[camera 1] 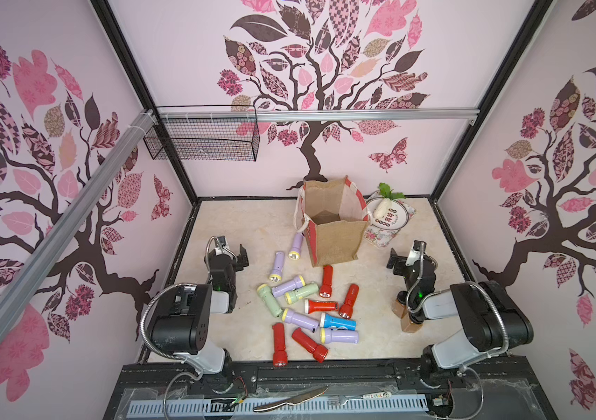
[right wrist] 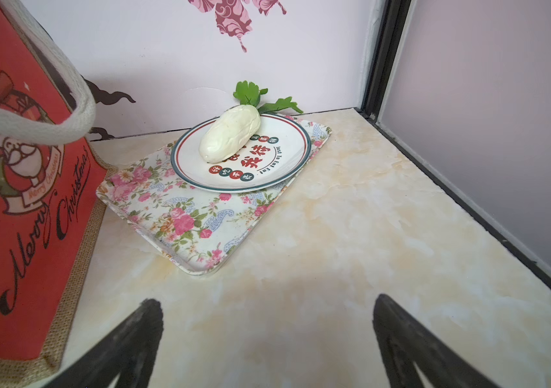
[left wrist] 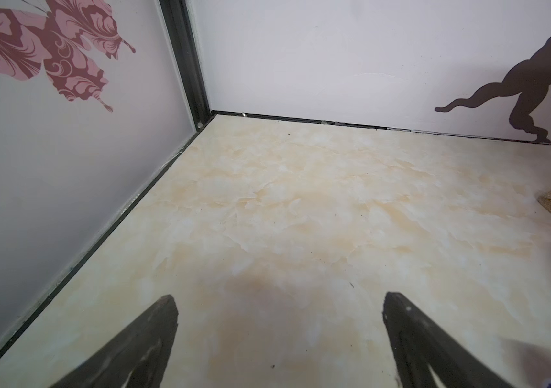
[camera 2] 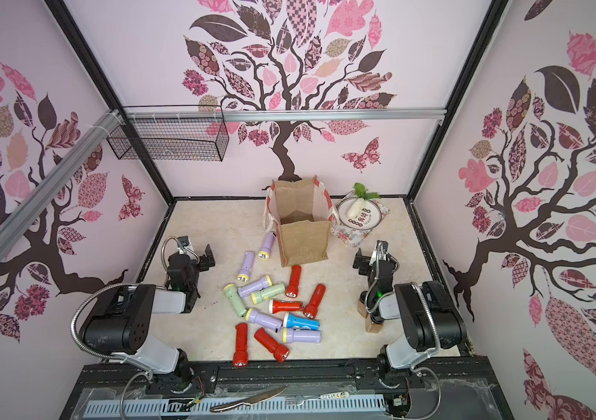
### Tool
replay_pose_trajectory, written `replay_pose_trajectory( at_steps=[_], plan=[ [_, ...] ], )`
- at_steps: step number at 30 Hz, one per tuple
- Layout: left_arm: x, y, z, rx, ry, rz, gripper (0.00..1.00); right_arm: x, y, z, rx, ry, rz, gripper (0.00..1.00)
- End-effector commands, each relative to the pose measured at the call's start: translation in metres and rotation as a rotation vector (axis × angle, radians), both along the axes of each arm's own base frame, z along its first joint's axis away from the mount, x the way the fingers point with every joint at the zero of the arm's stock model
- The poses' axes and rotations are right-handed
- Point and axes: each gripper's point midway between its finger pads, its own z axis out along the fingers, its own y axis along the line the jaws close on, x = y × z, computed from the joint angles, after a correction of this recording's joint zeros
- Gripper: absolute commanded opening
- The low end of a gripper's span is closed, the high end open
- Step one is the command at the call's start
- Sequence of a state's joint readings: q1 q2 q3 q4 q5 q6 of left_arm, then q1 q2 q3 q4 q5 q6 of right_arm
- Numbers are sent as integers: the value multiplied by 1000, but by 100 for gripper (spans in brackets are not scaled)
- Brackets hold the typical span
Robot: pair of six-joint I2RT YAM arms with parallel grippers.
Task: Put the flashlights into the tote bags
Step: Pick up the flashlight from the center of the board.
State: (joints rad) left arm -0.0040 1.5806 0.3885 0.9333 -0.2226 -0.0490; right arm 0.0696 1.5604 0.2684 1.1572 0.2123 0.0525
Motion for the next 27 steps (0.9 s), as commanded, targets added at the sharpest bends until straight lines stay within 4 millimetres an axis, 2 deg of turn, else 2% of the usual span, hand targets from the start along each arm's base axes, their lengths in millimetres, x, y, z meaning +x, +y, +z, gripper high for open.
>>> replay_pose_trajectory(
  at_steps=[1, 16, 23, 27],
  plan=[
    [-4, 1, -4, 4, 4, -1, 98, 4, -2, 8, 3, -34, -11, 99],
    [-6, 1, -4, 3, 0, 0, 98, 3, -2, 8, 4, -36, -13, 100],
    [-8, -1, 12, 2, -13, -11, 98, 3, -3, 19, 5, -24, -15, 99],
    [-13, -1, 24, -19, 18, -8, 98, 2, 5, 30, 5, -16, 31, 100]
  ],
)
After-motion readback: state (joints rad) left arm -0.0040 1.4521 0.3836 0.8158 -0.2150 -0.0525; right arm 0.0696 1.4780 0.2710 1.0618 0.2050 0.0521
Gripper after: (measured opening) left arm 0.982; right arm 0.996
